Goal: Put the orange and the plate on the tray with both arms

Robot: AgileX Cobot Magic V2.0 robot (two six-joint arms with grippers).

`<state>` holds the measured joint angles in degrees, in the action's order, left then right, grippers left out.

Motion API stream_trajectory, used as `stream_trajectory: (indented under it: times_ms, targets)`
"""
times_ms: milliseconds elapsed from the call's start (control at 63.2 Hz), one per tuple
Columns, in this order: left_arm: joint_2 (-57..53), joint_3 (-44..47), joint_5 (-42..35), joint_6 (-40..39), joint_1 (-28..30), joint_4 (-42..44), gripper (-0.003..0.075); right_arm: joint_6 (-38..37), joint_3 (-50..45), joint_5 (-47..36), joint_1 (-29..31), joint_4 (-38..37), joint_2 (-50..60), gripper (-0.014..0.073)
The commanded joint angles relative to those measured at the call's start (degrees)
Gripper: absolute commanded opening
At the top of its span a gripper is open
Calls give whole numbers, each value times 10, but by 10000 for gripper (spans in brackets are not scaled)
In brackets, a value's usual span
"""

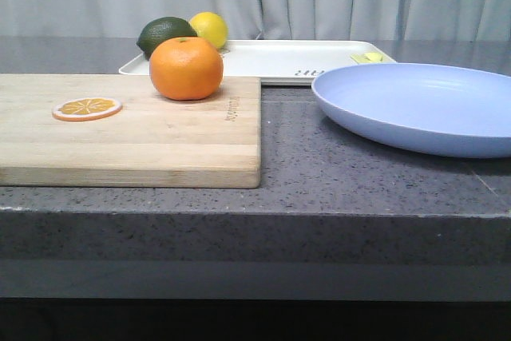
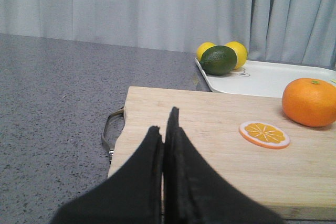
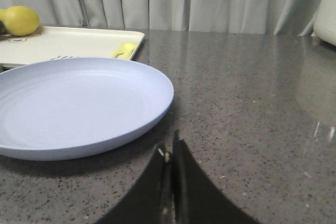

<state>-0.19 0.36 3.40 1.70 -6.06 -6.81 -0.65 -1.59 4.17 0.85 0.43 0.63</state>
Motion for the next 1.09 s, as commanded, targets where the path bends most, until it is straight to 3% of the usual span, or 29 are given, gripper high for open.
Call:
stream_trajectory:
  times_ms: [0, 586, 839, 1076]
  targets:
    - [-11, 16, -44, -3, 2, -2, -20, 7, 14, -50, 4, 2, 10, -118]
    - [-11, 16, -44, -3, 2, -2, -20, 7, 14, -50, 4, 2, 10, -118]
    - [-11, 13, -104, -3, 2, -5, -20, 7, 16, -75, 4, 2, 10, -118]
    - [-8, -76, -58, -3, 2, -22, -20, 7, 103, -42, 4, 3, 10, -118]
